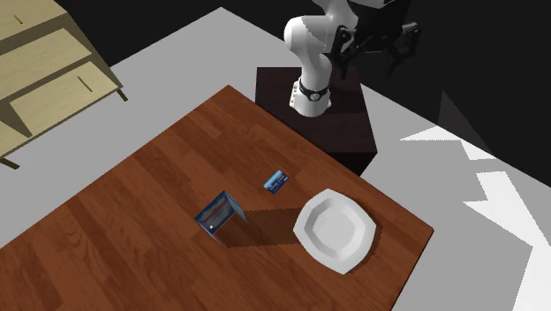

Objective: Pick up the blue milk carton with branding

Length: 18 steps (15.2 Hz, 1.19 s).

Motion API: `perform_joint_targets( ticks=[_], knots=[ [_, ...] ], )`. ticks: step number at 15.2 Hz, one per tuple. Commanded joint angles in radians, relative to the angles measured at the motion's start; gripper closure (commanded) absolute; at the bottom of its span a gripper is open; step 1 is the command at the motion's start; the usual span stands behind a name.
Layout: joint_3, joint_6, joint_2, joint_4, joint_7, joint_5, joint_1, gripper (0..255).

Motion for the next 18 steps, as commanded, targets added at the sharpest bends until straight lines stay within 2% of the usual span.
perform_joint_targets(
  ticks=[1,9,18],
  knots=[
    [0.000,0.000,0.000,0.000,0.000,0.000,0.000,0],
    [-0.066,0.164,0.216,0.024,-0.012,-0.051,-0.070,0],
    [-0.143,0.309,0.488,0.122,-0.020,-0.081,-0.136,0]
  ],
)
